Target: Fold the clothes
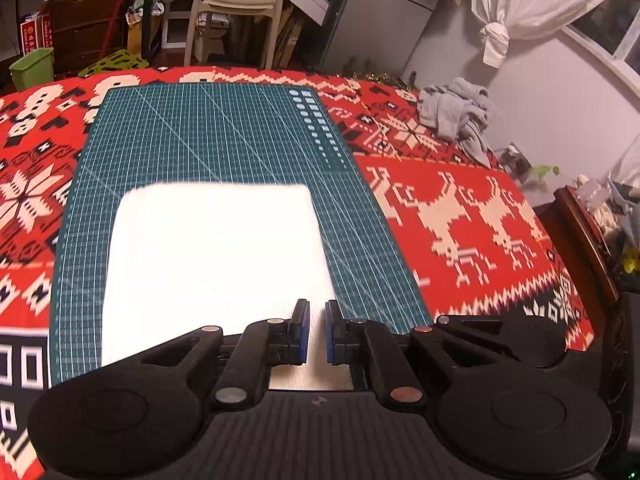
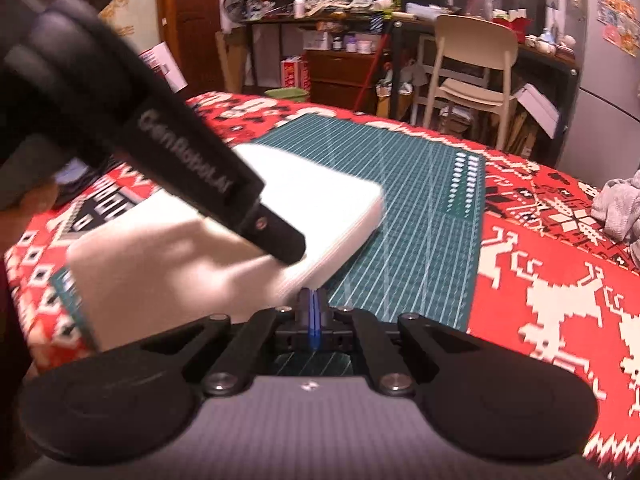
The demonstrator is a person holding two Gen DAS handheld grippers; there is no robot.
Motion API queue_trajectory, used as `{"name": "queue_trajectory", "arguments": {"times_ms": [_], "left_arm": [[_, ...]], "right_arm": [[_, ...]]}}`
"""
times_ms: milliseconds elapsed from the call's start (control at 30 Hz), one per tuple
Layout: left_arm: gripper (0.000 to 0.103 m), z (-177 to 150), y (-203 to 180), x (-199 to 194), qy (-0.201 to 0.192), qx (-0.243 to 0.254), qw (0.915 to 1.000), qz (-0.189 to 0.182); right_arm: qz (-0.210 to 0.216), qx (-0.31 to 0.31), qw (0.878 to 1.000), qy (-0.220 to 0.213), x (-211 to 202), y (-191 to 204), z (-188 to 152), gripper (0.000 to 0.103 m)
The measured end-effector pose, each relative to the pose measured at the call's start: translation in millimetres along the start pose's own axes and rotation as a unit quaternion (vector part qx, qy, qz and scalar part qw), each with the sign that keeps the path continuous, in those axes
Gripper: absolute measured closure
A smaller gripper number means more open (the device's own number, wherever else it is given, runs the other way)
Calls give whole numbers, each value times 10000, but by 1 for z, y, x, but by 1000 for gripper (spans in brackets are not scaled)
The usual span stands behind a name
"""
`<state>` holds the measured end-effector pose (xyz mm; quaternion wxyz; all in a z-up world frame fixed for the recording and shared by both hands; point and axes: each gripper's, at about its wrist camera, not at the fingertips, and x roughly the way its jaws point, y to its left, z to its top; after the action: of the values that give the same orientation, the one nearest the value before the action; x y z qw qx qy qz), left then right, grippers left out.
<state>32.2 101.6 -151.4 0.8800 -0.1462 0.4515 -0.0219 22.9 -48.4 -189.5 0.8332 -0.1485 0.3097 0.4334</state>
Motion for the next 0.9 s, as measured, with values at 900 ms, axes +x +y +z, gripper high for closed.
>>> {"name": "queue_trajectory", "arguments": {"times_ms": [900], "left_arm": [[96,-57,1,-40,143,-56,9997,-211]], "right_arm": [[-213,-151,9996,135,-17,29,0,99]]}}
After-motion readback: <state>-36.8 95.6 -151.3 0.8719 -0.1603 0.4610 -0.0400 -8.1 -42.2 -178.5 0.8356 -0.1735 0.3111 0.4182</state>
